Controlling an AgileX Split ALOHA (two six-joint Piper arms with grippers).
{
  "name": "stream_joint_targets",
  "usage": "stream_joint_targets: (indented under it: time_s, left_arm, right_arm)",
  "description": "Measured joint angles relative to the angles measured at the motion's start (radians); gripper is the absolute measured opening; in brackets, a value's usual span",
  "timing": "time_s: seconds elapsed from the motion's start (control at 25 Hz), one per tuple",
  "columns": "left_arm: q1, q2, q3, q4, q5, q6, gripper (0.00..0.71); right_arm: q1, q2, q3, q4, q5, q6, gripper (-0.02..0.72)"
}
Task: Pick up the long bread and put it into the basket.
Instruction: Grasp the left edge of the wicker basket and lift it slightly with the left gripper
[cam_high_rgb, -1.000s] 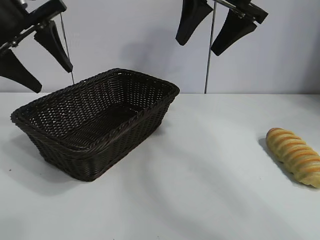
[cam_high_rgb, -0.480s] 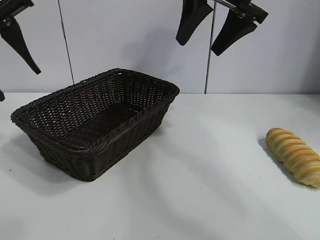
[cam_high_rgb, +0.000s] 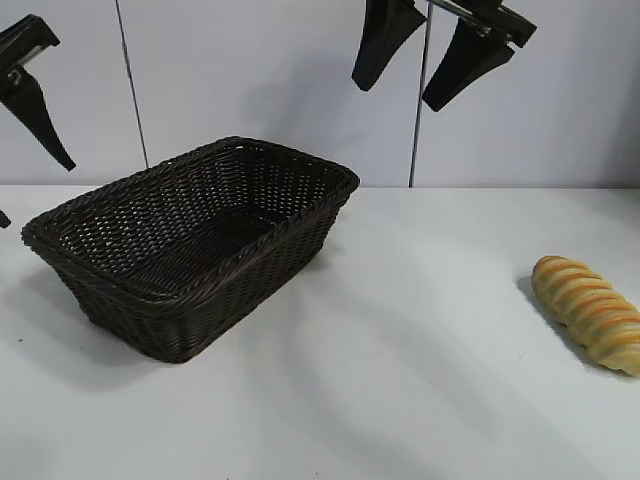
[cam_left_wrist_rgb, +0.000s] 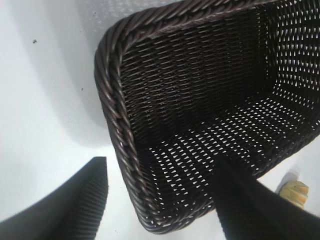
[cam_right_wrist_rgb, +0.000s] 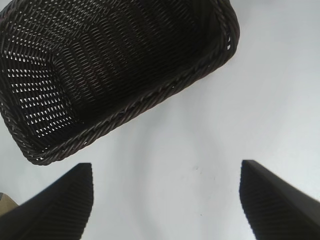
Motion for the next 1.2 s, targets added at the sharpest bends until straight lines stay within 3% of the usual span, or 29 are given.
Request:
stream_joint_targets:
  time_s: [0.24, 0.52, 1.2]
  left_arm:
    - [-0.058, 0.086, 0.0, 0.009, -0.029, -0.045, 0.445]
    - [-0.058, 0.105, 0.0, 0.117, -0.05, -0.132, 0.445]
    - [-0.079, 0.105, 0.0, 0.218, -0.116, -0.263, 0.445]
  right_arm:
    - [0.0, 0.0, 0.0, 0.0, 0.0, 0.0, 0.58]
    - [0.0, 0.0, 0.0, -0.001, 0.0, 0.0, 0.58]
    - [0.0, 0.0, 0.0, -0.001, 0.001, 0.0, 0.58]
